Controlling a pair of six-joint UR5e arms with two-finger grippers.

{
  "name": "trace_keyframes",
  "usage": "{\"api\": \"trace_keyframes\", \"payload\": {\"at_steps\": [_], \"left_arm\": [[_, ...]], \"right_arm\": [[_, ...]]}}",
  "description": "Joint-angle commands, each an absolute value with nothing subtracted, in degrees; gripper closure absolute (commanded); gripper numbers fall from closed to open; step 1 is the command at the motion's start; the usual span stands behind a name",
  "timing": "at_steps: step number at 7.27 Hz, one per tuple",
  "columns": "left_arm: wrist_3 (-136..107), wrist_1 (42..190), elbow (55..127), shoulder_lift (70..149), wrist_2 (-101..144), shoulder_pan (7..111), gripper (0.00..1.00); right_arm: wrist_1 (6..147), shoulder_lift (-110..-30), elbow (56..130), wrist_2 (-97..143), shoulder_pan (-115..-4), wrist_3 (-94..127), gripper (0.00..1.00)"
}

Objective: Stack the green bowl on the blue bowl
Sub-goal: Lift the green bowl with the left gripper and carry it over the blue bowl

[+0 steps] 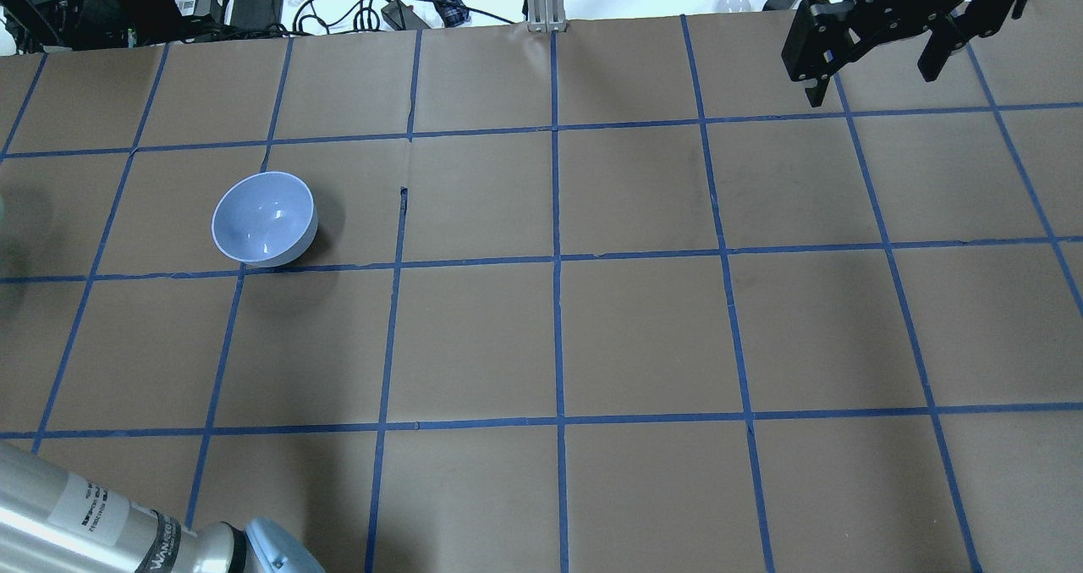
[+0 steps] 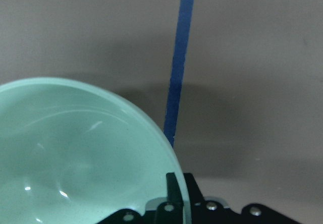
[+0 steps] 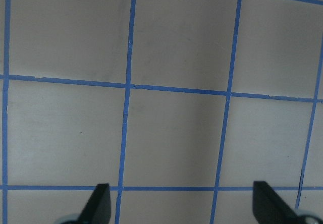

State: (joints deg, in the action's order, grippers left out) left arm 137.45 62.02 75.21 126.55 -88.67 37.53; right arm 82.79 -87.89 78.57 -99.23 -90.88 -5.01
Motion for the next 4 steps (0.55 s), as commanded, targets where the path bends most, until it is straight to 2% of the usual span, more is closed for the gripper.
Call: {"api": "trace_keyframes", "payload": {"at_steps": [1,4], "left_arm": [[137.55,65.11,76.37,120.88,-88.59,41.63,1.0],[134.4,71.1,85.22,108.94,-87.9,54.8,1.0]], "right_arm": [[82.79,-87.89,78.57,-99.23,-90.88,-5.01,0.0],[82.79,-87.89,78.57,-99.23,-90.88,-5.01,0.0]]}}
